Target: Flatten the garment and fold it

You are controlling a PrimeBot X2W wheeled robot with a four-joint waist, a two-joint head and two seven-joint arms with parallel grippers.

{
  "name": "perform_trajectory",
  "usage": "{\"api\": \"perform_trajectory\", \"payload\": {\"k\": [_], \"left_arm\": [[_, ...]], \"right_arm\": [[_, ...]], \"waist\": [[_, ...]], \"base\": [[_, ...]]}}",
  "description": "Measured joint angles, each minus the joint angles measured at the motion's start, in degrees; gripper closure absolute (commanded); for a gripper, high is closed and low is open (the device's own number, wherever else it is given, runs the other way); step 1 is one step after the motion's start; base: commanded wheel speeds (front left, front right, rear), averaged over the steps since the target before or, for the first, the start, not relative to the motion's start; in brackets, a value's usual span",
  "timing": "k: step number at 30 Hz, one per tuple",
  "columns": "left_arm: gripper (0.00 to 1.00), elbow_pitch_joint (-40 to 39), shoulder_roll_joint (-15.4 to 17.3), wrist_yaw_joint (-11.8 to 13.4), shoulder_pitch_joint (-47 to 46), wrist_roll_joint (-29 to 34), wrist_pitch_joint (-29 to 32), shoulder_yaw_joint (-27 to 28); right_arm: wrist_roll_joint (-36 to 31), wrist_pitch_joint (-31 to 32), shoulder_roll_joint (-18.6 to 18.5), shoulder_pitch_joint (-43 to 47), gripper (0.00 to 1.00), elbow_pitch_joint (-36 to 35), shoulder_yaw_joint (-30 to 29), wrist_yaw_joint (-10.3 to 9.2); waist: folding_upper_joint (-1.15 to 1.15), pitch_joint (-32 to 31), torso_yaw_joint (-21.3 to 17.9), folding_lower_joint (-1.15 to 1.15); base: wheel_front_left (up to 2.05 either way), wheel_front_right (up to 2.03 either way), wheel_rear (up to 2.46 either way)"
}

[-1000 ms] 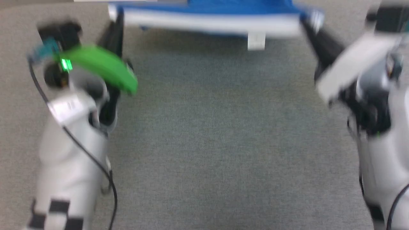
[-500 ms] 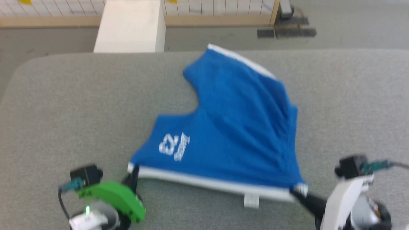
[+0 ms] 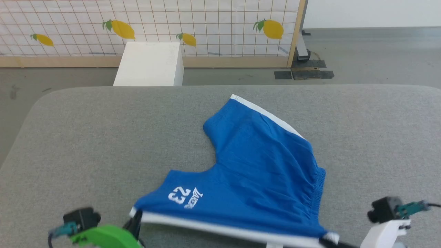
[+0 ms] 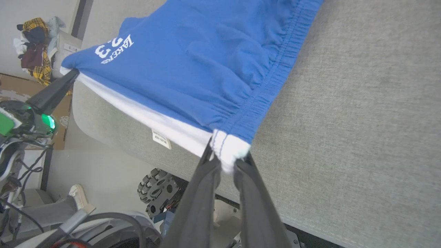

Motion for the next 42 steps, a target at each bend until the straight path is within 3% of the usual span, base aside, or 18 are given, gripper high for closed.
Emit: {"api": "perform_trajectory", "payload": {"k": [8,23,33,42], "left_arm": [[1.0,4.88,0.54,-3.61,-16.76,1.59,-0.05,-2.94],[1.0,28.28,-0.76,-10.88,-52.81,8.9,-0.64,-10.21],[1.0,40.9,-0.76,-14.01,-64.88,12.52,-1.48,-13.43],[1.0,46.41,-0.32,-15.36,-69.58,13.55,-3.93,-14.4]], "right_arm": [[-1.11,-5.71,0.1,-7.87,1.0,1.97,-1.09,0.0],[-3.46,-12.87,-0.45,-25.65,1.0,10.65,0.25,-0.02],[-3.82,-17.24,-0.21,-30.93,1.0,15.58,2.24,-0.02],[-3.39,-21.12,0.13,-33.2,1.0,18.41,4.81,0.01]], "waist": [[0.0,3.11,-0.77,0.0],[0.0,15.91,-4.6,0.01],[0.0,24.01,-9.18,0.01],[0.0,29.05,-13.58,0.01]], "base": [[0.0,0.0,0.0],[0.0,0.0,0.0],[0.0,0.0,0.0],[0.0,0.0,0.0]]}}
